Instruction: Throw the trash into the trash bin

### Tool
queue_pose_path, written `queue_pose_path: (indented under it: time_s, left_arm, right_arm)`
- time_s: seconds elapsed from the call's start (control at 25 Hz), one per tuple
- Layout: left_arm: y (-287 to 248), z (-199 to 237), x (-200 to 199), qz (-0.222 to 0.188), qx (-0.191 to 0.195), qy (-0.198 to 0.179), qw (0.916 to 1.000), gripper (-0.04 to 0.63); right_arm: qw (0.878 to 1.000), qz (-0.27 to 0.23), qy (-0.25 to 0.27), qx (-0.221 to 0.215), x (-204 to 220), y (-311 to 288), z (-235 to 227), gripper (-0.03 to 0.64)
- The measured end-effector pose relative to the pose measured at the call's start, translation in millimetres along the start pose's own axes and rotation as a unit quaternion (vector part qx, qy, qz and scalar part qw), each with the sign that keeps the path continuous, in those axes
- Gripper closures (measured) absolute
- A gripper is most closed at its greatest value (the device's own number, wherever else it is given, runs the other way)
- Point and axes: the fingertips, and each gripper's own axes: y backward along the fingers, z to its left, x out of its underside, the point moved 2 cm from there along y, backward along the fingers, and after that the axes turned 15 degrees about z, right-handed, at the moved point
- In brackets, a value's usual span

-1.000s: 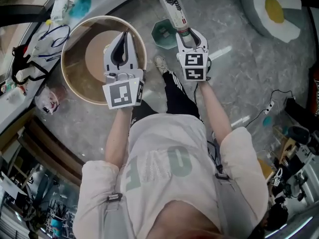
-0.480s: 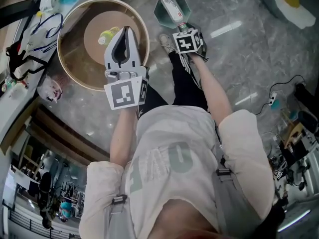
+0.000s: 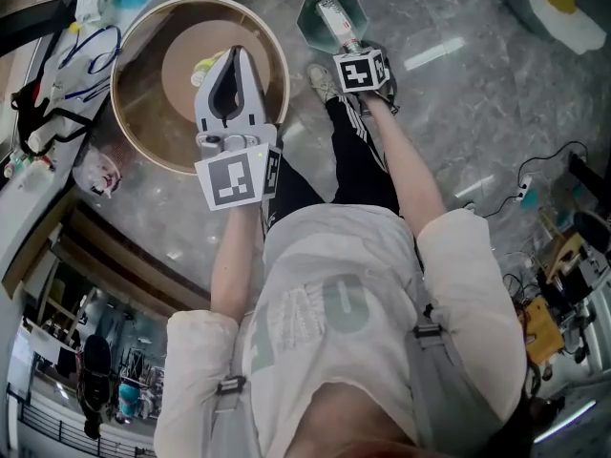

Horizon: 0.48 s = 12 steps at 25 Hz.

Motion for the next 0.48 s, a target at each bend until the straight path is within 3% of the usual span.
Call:
queue_pose_path:
  time_s: [0.04, 0.08, 0.16, 0.48]
  left_arm:
    - [1, 2, 2, 0.002, -0.002, 0.002, 1.0, 0.583]
    - [3, 3, 4, 0.004, -0.003, 0.003, 1.0, 0.583]
    - [6, 6, 8, 0.006, -0.007, 0.004, 1.0, 0.583]
    - [17, 6, 6, -0.007, -0.014, 0.01, 0.9998, 0.583]
  right_arm:
    - [1.0, -0.019, -0.005, 0.013, -3, 0, -4, 0.412]
    - [0.999, -0.042, -0.007, 0.026, -7, 0, -7, 0.317]
    - [0.997, -0.071, -0.002, 0.039, -15, 2, -8, 0.314]
    - [0.997, -0.077, 0.002, 0.027, -20, 12, -5, 0.314]
